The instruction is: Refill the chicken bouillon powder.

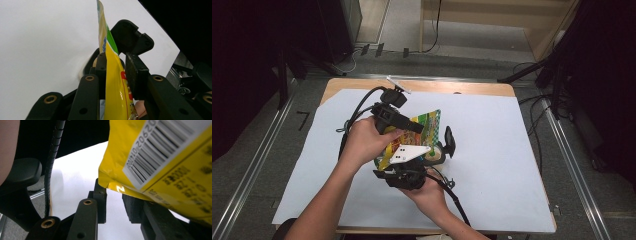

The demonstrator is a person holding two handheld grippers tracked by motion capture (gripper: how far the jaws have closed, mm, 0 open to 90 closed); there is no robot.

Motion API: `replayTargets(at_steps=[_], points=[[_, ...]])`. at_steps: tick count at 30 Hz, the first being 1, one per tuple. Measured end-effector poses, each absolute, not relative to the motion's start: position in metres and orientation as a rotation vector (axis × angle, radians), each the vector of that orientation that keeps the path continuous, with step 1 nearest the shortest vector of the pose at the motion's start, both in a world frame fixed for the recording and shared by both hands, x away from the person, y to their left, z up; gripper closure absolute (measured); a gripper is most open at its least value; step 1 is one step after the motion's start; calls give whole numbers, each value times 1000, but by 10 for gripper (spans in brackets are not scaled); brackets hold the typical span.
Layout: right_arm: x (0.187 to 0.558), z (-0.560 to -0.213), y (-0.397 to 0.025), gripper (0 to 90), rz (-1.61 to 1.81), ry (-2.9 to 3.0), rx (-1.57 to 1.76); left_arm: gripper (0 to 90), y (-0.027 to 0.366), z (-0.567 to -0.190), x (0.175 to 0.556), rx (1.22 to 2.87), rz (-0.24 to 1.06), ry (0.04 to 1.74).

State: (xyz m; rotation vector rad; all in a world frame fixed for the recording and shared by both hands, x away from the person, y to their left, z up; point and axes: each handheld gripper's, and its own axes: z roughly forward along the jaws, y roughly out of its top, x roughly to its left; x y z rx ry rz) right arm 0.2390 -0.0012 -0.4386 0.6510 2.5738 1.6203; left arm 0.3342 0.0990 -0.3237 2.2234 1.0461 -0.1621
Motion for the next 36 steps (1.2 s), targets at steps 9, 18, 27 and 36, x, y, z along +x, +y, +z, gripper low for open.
replayTargets(at_steps=[9,18,27,36], points=[[238,-438,-2,748,1622,2576,658,738,99,-324,335,2221,-164,1048],[237,-435,-2,748,1628,2577,643,737,101,-322,334,2215,-173,1050],[236,-435,-1,743,1640,2586,649,734,101,-322,334,2220,-182,1057],[236,-437,0,741,1636,2578,629,728,101,-322,332,2225,-169,1054]])
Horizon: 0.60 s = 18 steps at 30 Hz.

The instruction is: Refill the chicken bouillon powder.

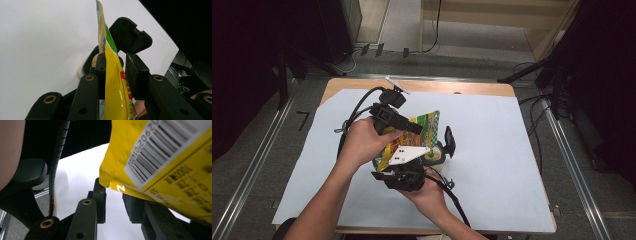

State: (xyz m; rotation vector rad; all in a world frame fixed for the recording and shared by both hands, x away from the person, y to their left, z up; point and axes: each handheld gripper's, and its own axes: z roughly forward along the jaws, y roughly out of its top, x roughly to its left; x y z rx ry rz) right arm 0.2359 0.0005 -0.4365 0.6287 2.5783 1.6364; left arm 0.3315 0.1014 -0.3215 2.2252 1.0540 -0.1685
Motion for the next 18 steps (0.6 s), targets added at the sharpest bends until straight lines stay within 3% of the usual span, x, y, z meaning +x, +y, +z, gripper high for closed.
replayTargets(at_steps=[18], points=[[235,-437,2,739,1638,2587,612,724,104,-322,331,2232,-177,1060]])
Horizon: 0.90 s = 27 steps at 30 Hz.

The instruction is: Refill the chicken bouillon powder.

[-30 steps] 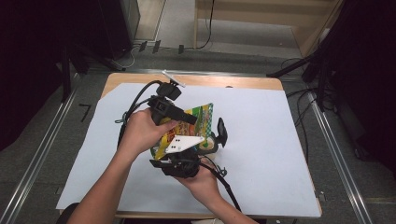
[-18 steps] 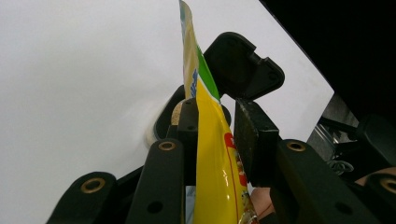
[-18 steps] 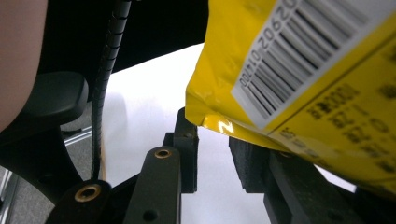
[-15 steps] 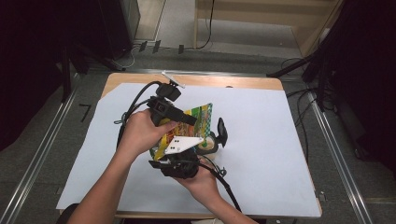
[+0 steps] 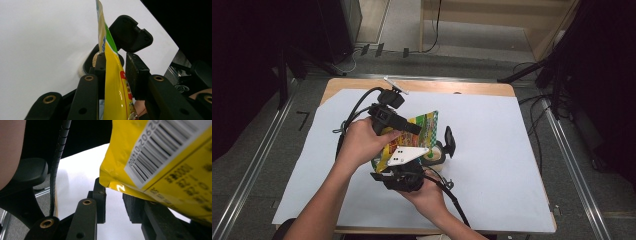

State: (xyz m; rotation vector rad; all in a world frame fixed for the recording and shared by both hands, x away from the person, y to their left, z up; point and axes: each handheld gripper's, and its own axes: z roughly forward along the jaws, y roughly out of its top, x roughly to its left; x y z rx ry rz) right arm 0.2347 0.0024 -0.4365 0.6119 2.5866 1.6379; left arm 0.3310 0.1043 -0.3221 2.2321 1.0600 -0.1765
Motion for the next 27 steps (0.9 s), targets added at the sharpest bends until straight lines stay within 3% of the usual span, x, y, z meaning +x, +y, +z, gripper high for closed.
replayTargets(at_steps=[27], points=[[234,-442,3,724,1643,2600,622,723,102,-326,329,2265,-194,1066]])
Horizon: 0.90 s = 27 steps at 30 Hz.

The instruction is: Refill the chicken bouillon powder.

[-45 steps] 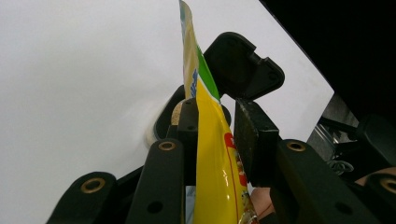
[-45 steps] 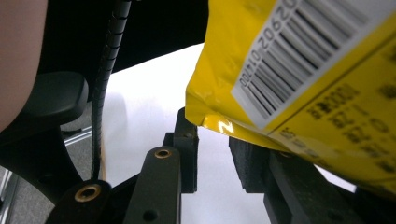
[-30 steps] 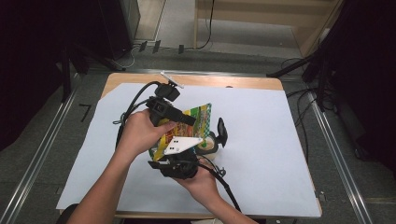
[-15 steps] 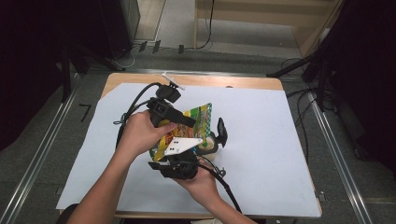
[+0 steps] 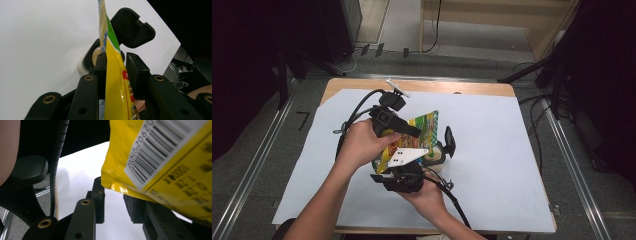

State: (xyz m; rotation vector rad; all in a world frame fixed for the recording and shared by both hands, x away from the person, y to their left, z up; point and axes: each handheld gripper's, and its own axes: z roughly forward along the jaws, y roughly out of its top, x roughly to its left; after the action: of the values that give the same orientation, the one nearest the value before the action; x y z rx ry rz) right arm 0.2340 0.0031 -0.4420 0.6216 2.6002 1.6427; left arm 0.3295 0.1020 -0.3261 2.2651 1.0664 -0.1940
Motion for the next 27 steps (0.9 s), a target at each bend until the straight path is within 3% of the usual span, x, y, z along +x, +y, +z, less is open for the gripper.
replayTargets(at_steps=[27], points=[[227,-461,2,654,1638,2546,540,724,101,-340,328,2307,-226,1089]])
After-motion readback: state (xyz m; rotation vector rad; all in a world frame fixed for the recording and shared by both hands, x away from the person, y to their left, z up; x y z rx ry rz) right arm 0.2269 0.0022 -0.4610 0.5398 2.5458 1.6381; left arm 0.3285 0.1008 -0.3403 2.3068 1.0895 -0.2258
